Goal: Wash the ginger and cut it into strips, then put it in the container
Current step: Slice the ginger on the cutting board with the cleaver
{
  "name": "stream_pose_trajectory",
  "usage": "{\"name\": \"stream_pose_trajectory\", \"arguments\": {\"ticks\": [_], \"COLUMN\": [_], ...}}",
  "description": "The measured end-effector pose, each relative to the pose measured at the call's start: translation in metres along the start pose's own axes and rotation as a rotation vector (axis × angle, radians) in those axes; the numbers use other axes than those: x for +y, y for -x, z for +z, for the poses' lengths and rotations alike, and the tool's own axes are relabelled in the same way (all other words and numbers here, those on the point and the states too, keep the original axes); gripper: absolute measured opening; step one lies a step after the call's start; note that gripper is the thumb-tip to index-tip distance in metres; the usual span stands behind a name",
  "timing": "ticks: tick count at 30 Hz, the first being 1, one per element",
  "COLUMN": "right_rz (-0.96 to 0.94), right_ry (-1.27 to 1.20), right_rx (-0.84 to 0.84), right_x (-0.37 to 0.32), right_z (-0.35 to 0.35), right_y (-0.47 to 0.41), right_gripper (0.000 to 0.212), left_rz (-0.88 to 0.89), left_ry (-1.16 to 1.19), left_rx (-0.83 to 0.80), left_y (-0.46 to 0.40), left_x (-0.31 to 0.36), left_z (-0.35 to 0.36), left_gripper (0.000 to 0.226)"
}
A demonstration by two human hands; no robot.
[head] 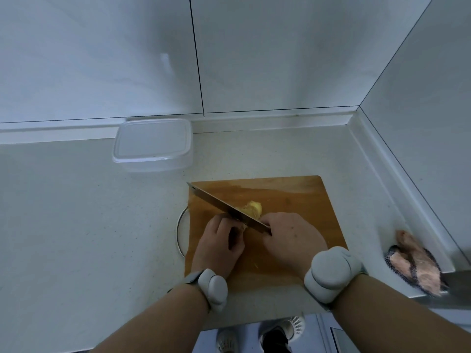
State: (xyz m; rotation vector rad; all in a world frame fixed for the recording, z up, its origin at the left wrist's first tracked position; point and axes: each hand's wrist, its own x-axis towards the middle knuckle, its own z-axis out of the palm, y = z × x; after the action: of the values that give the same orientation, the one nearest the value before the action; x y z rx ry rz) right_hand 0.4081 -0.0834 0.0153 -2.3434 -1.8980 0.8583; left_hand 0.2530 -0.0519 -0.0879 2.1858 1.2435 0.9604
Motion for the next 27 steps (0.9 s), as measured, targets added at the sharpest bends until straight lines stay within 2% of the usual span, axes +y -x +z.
{"name": "stream_pose_trajectory", "arguments": {"ticks": [18, 27], "right_rz": [0.014, 0.04], "right_ry": [0.044, 0.076], "right_rx": [-0.031, -0.025], "right_x": [-0.003, -0.005], "right_z": [-0.004, 0.006], "right_y": [0.001, -0.007], "right_gripper": [0.027, 0.02], "left_rz": [0.006, 0.013], "left_ry": [-0.017, -0.019], "left_rx": [0.015, 0.014], "left_y": [0.001, 0.001], "left_x": [0.002, -0.001], "left_z": [0.0, 0.002], "left_gripper": [0.019, 0.017]}}
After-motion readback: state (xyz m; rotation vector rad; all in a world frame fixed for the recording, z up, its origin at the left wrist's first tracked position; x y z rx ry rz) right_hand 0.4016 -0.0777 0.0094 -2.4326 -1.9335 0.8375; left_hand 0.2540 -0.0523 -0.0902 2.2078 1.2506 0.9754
